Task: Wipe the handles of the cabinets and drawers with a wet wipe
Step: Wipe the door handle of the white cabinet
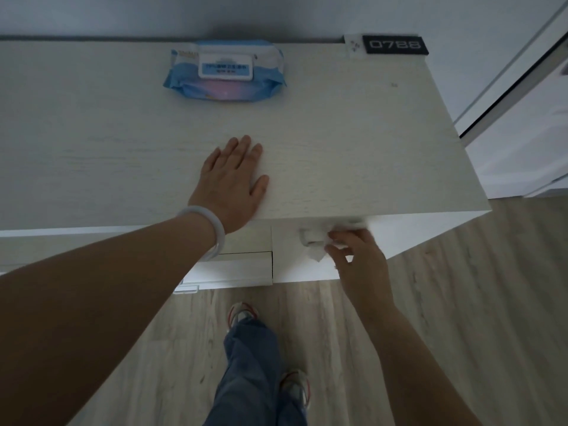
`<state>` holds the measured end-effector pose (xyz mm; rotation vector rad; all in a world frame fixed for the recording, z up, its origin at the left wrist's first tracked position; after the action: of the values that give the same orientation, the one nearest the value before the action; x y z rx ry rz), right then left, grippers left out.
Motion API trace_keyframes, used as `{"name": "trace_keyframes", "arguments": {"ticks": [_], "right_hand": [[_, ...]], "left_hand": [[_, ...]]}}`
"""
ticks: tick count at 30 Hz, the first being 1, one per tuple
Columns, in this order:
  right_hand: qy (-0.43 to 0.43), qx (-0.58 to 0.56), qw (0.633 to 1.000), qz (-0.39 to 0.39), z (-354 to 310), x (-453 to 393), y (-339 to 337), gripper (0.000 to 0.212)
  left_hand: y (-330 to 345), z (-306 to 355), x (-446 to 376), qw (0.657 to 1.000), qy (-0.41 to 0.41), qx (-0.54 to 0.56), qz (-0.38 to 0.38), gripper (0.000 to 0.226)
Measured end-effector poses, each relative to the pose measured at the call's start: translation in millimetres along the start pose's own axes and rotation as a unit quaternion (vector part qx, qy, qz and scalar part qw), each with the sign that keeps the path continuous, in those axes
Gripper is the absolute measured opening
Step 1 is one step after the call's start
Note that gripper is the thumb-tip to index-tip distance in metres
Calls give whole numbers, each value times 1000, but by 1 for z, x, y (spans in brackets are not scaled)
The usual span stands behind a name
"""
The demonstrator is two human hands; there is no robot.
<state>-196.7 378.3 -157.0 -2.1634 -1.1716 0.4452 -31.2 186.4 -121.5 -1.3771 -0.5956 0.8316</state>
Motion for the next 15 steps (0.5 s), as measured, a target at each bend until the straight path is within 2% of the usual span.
{"name": "trace_keyframes", "arguments": {"ticks": [4, 7, 11, 15], "right_hand": [[63, -131, 989, -38, -11, -2, 12, 22], [100, -212, 970, -71, -28, -1, 26, 13], [133, -214, 965, -73, -38, -4, 29, 7], [120, -123, 983, -65, -25, -6, 19, 15]], "left_hand": [[-2, 1, 1, 1000, -1, 0, 4, 69], [-2, 2, 2, 1000, -2, 1, -2, 68], [-1, 1, 0, 1000, -3, -1, -9, 68], [-2, 1, 0, 1000, -4, -3, -4, 68]]}}
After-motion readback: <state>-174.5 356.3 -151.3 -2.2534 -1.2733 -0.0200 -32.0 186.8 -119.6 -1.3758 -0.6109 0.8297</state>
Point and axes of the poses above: each hand's wrist, its own x-axis away from the middle knuckle, its own y-axis out of the palm, z = x × y, the point moved 1 cm from there along -x, towards the middle knuckle, and after that the axes turned 1 degree about z, right-handed, at the moved point
